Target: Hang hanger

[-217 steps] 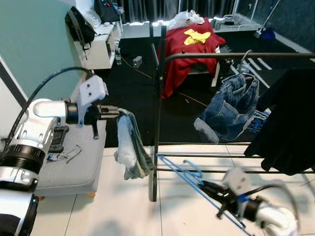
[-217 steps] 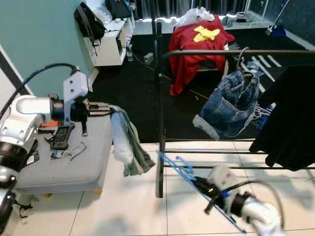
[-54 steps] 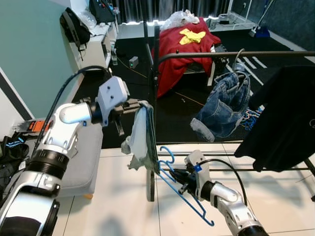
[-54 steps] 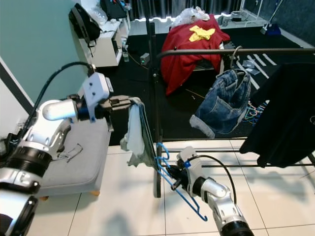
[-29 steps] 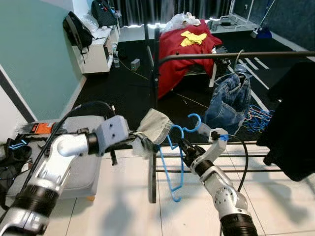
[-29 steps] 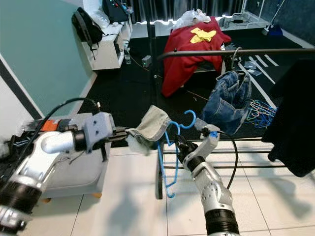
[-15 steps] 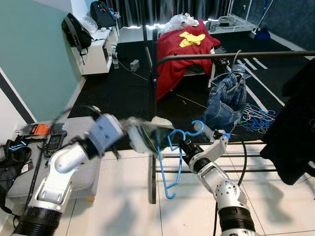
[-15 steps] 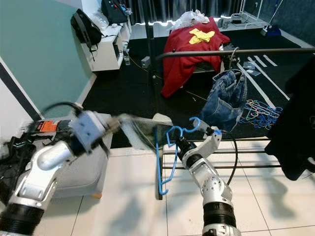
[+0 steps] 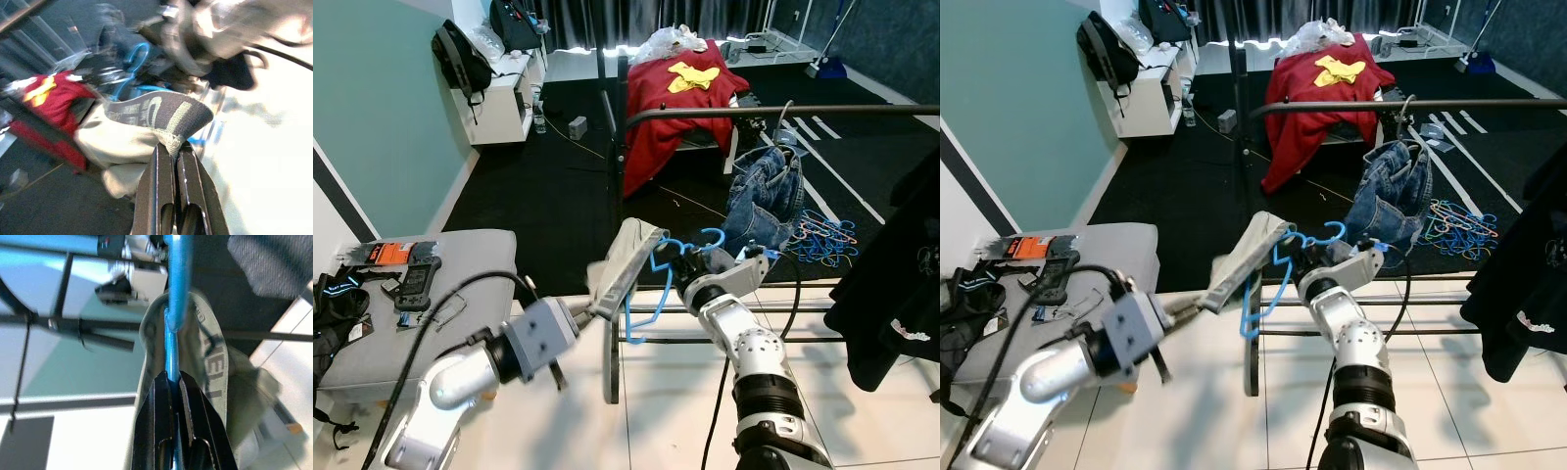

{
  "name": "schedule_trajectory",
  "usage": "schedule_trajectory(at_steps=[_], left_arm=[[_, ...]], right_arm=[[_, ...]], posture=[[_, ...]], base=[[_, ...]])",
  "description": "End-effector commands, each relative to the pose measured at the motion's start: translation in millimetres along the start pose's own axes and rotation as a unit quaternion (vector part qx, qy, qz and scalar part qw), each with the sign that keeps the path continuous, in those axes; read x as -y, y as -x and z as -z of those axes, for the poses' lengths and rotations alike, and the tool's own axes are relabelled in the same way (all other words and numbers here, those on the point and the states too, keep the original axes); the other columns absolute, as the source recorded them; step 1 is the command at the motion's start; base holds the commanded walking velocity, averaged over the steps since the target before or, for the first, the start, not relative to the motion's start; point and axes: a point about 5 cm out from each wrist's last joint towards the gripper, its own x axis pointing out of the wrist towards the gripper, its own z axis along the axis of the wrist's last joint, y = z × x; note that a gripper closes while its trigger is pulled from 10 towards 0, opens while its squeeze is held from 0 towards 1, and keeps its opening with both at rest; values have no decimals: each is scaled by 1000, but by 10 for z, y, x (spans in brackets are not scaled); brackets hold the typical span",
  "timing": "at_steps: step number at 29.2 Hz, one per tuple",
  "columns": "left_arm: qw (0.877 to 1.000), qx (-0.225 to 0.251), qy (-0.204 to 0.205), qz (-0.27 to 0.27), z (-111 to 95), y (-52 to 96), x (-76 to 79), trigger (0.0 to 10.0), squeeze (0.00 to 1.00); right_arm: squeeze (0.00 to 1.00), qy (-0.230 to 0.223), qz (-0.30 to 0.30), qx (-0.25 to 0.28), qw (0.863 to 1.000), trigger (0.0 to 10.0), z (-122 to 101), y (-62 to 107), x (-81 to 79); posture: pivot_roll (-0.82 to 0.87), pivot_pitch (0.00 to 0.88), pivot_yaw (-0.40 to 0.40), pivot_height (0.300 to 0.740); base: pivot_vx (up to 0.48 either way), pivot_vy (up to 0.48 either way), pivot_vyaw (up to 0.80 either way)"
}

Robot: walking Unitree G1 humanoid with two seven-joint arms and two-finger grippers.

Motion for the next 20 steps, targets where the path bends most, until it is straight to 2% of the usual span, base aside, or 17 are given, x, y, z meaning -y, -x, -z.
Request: schedule_trajectory(at_steps=[1,2,8,9,10,13,14,16,20], left_arm=[[1000,1,-12,24,-11,22,58,10000,0],[1000,7,-4,20,-31,10,69,10000,0],[1000,19,2,13,-77,-32,59,10000,0],[999,29,7,18,-125,-96,63,10000,0],[1000,18,-4,19,-100,-171,61,10000,0],[1000,18,-4,19,-100,-171,61,10000,0],[1000,5,-17,18,-51,-228,48,10000,0],[999,-7,-38,27,13,-288,48,10000,0],[999,8,-45,29,-22,-328,44,10000,0]], right_arm=[[0,-36,0,2,999,10000,68,-40,-67],[0,-48,11,14,999,10000,36,-72,-75],[0,-53,19,23,998,10000,20,-107,-91],[0,-69,19,27,997,10000,42,-150,-147],[0,-85,6,18,996,10000,110,-191,-259],[0,-85,6,18,996,10000,110,-191,-259],[0,-94,-7,3,996,10000,188,-214,-366],[0,-111,-21,-14,993,10000,256,-222,-481],[0,-103,-21,-7,994,10000,224,-219,-485]], posture=[[-37,69,17,740],[-34,68,13,740],[-28,69,6,740],[-22,70,3,740],[-17,72,0,740],[-17,72,0,740],[-19,74,1,740],[-28,79,8,740],[-33,81,12,740]], base=[[0,0,0],[0,0,0],[0,0,0],[0,0,0],[0,0,0],[0,0,0],[0,0,0],[0,0,0],[0,0,0]])
